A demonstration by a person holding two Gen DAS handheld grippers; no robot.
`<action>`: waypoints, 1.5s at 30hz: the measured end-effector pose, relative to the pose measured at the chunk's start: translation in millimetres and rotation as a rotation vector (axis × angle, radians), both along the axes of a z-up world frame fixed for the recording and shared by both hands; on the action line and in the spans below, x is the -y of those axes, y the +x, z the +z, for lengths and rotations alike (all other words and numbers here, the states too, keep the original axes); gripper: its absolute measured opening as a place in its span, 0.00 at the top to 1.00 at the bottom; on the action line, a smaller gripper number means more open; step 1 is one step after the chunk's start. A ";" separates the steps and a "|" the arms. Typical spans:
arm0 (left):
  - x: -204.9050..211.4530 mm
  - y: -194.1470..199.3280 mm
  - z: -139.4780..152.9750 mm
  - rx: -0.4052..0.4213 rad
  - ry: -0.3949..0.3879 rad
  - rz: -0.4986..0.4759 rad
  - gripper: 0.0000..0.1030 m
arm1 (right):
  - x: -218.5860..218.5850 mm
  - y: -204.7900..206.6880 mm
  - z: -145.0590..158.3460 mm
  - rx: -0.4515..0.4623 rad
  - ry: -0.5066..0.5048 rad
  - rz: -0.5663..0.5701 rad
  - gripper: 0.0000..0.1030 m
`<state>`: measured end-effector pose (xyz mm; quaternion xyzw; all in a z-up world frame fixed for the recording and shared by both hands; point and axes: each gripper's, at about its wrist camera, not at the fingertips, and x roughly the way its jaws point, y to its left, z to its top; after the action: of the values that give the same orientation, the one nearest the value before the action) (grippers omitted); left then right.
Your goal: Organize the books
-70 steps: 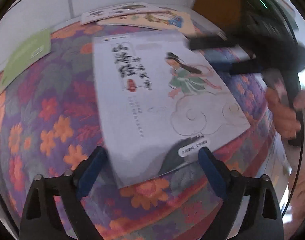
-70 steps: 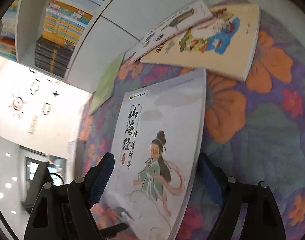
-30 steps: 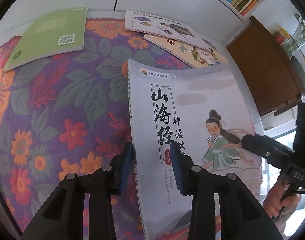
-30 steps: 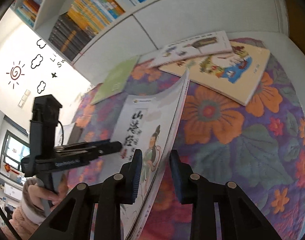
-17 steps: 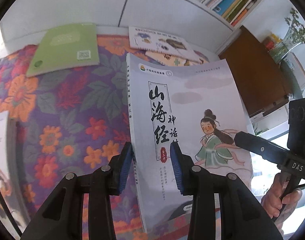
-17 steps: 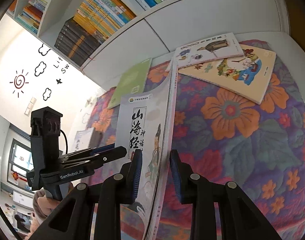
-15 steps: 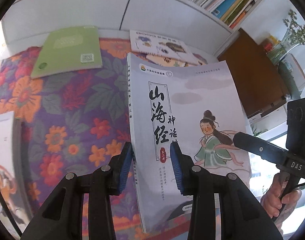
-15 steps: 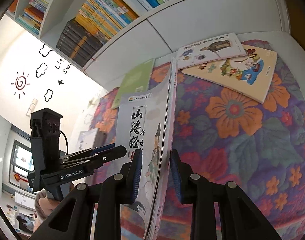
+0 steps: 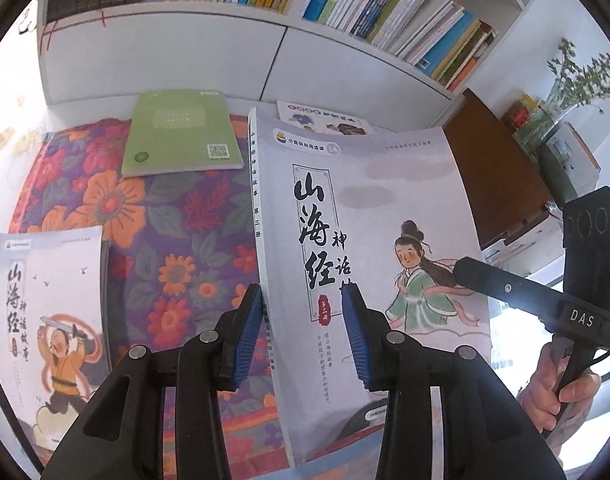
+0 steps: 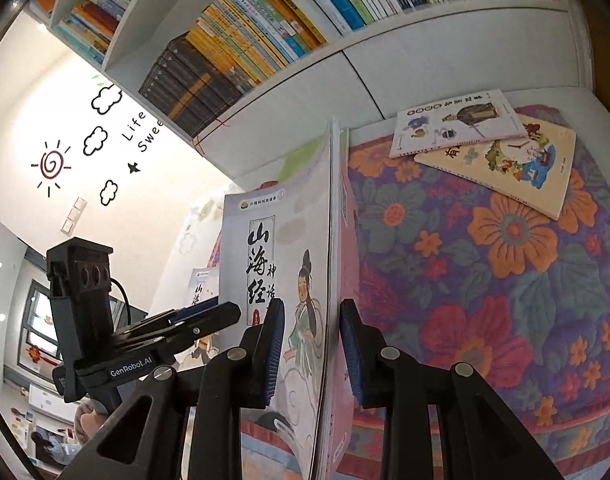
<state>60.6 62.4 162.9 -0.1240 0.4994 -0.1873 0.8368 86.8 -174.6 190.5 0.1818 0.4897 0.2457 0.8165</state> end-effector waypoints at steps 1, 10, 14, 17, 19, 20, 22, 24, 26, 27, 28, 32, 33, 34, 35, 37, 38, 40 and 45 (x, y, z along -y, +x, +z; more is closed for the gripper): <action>2.4 0.4 0.1 0.000 -0.002 -0.005 0.65 | 0.4 -1.4 0.8 0.002 -0.007 0.000 0.72; 66.7 19.9 -32.9 -0.051 -0.010 -0.096 0.62 | 59.1 1.6 -36.9 -0.080 -0.015 -0.075 0.72; 91.6 37.7 -74.5 -0.126 -0.056 -0.118 0.62 | 89.1 10.9 -82.0 -0.158 -0.040 -0.125 0.72; 96.5 48.9 -96.3 -0.173 -0.062 -0.120 0.62 | 112.4 18.2 -110.8 -0.205 -0.052 -0.157 0.72; 90.6 52.7 -99.8 -0.178 -0.067 -0.108 0.62 | 129.6 20.6 -122.4 -0.231 -0.038 -0.187 0.72; 87.4 54.0 -99.0 -0.174 -0.055 -0.106 0.60 | 137.9 20.3 -125.8 -0.229 -0.021 -0.190 0.72; 83.9 54.3 -99.6 -0.182 -0.029 -0.114 0.60 | 145.3 19.4 -126.7 -0.227 -0.018 -0.178 0.71; 83.0 53.8 -107.0 -0.225 -0.009 -0.126 0.59 | 146.8 19.8 -128.3 -0.240 0.000 -0.142 0.59; 83.6 52.6 -117.5 -0.268 -0.029 -0.151 0.59 | 145.1 20.4 -132.5 -0.253 0.041 -0.104 0.45; 84.1 51.9 -124.7 -0.297 -0.038 -0.160 0.59 | 143.0 20.6 -134.7 -0.255 0.040 -0.096 0.45; 83.0 50.6 -128.2 -0.292 -0.049 -0.161 0.59 | 140.2 20.5 -137.6 -0.251 0.031 -0.084 0.45; 80.4 50.7 -126.3 -0.284 -0.068 -0.155 0.57 | 130.2 20.3 -136.4 -0.215 -0.009 -0.048 0.43; 79.5 50.3 -125.5 -0.284 -0.069 -0.150 0.57 | 130.0 20.3 -135.9 -0.219 -0.011 -0.049 0.43; 78.6 48.8 -124.3 -0.282 -0.064 -0.146 0.57 | 130.5 21.8 -136.1 -0.224 -0.008 -0.052 0.44; 77.9 45.6 -122.0 -0.277 -0.056 -0.140 0.57 | 134.7 20.0 -134.9 -0.229 0.004 -0.067 0.45; 78.6 36.8 -115.3 -0.248 -0.044 -0.142 0.57 | 140.4 15.5 -132.4 -0.226 0.026 -0.079 0.52; 81.0 34.4 -112.5 -0.231 -0.037 -0.141 0.57 | 140.7 10.8 -131.1 -0.221 0.023 -0.071 0.53; 87.2 27.8 -103.1 -0.185 -0.021 -0.158 0.57 | 138.0 3.7 -132.0 -0.223 0.011 -0.050 0.53; 116.0 23.9 -108.3 -0.199 0.008 -0.246 0.55 | 130.3 -2.9 -139.2 -0.218 -0.014 -0.038 0.62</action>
<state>84.5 -53.6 54.7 -0.0766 0.5918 -0.2730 0.7546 84.0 -304.9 51.3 0.2113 0.5739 0.2054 0.7641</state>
